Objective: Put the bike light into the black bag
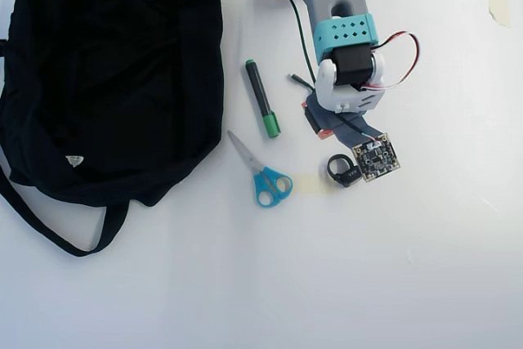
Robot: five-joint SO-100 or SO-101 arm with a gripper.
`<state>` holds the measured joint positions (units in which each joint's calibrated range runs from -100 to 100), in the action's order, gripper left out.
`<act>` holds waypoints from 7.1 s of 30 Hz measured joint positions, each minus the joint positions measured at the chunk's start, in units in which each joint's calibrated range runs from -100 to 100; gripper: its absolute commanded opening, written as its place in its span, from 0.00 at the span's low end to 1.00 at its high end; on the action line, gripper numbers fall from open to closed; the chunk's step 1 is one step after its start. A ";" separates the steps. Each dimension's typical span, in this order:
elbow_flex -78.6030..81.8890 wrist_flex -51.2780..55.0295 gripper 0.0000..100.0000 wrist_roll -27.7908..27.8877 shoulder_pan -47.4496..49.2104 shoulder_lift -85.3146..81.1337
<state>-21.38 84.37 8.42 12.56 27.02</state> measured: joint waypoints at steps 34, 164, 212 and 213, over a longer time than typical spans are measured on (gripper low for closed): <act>-17.53 -4.21 0.33 3.17 1.91 17.10; -49.37 14.17 0.02 1.37 4.04 28.06; 24.84 14.17 0.02 -8.89 -25.50 -39.10; 24.84 14.17 0.02 -8.89 -27.55 -39.10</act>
<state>3.46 98.54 -0.46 -14.99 -12.08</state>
